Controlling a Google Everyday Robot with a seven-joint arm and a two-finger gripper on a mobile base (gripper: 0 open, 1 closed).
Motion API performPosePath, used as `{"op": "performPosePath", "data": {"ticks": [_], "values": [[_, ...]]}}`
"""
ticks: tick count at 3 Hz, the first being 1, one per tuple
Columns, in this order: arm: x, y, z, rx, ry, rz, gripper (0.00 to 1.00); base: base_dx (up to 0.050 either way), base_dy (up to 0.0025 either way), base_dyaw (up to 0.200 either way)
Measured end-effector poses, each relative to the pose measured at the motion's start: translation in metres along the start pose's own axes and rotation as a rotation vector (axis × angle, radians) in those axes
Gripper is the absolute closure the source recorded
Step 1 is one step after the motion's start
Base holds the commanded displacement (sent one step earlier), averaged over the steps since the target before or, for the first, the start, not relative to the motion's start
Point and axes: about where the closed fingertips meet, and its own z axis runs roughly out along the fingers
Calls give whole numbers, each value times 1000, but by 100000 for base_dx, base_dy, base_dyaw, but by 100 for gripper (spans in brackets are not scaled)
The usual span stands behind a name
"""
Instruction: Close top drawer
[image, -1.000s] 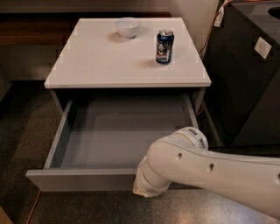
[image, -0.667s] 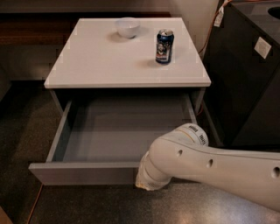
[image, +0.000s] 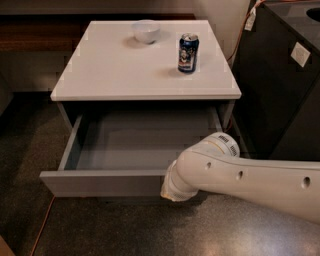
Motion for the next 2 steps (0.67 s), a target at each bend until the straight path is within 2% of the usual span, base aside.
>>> {"op": "performPosePath", "data": {"ticks": [2], "values": [[2,-50,12,72,-24,7,100,0,0,0]]}}
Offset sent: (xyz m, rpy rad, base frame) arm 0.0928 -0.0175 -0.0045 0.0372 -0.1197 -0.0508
